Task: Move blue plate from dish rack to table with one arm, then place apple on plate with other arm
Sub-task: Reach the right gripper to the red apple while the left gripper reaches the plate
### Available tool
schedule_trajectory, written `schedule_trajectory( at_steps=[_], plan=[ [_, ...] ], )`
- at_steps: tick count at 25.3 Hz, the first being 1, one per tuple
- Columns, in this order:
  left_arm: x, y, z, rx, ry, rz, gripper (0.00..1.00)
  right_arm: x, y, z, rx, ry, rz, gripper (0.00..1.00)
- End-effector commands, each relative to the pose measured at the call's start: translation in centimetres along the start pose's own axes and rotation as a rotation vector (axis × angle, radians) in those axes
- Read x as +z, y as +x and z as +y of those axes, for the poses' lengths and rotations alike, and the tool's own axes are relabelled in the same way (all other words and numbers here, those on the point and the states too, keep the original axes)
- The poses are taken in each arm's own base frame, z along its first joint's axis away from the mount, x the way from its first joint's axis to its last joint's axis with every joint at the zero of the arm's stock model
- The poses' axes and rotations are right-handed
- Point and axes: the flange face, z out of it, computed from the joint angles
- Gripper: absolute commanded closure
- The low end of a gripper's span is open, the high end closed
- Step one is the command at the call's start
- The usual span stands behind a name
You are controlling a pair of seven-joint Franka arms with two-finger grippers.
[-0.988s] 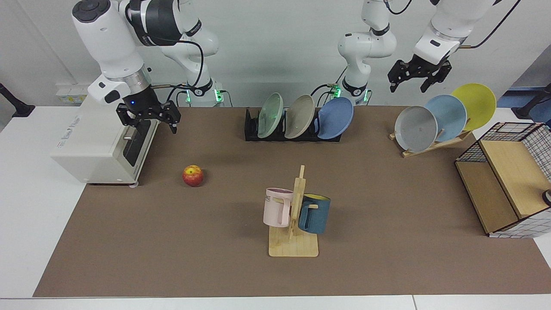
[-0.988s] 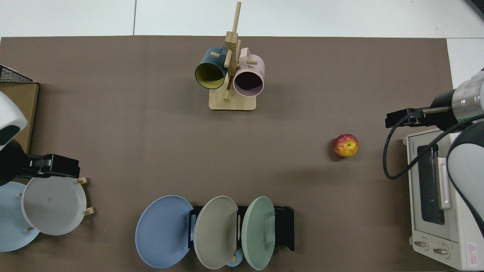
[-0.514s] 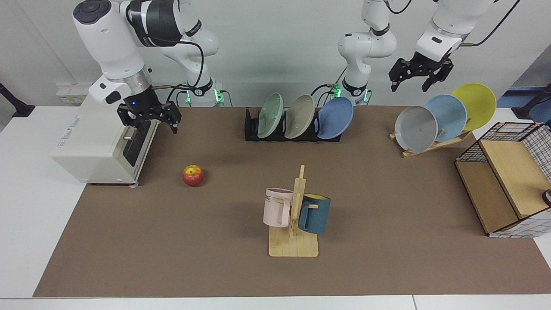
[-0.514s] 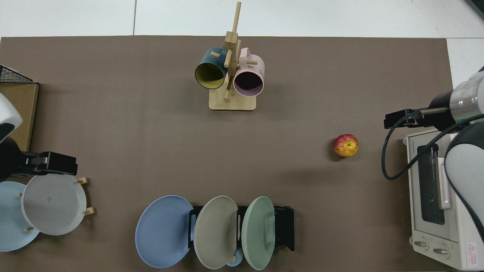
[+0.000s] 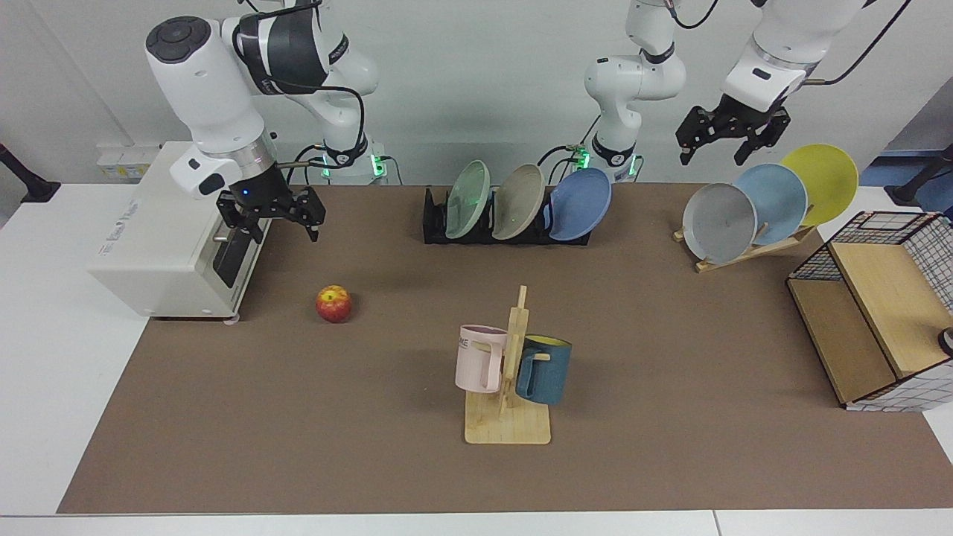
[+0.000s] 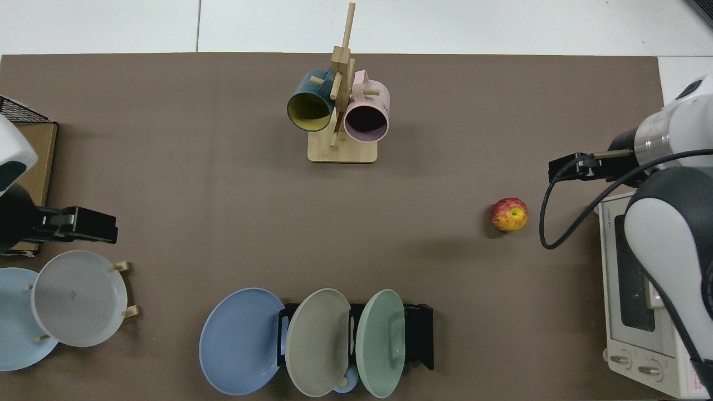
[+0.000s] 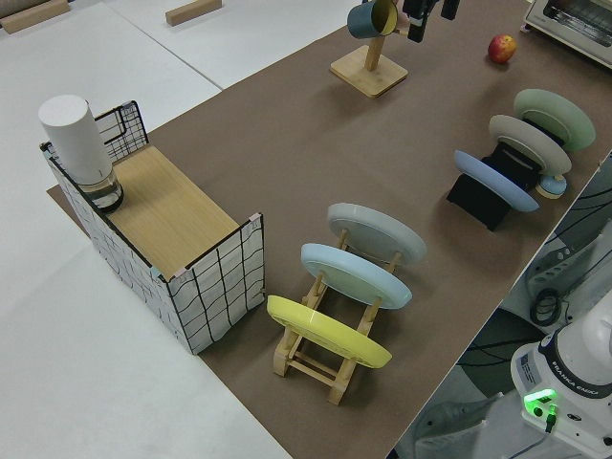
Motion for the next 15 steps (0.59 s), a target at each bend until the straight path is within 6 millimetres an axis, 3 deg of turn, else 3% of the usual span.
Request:
schedule_trajectory(
  at_steps=[1,5,9,15],
  plan=[
    [0.7,-0.3,0.9,0.011,0.012,-0.017,0.0,2.5,2.6,-0.5,0.005,-0.026,0.001,0.0],
    [3.4,-1.0,1.5,0.013,0.019,-0.037,0.0,5.3,3.9,-1.7,-0.014,-0.025,0.042,0.0],
    [6.4,-2.9,2.7,0.007,0.031,-0.016,0.0,8.0,4.0,-1.8,-0.014,-0.029,0.016,0.0],
    [9.1,-4.7,4.1,0.017,0.012,-0.059,0.0,12.2,2.4,-1.3,-0.011,-0.03,-0.007,0.0]
  ],
)
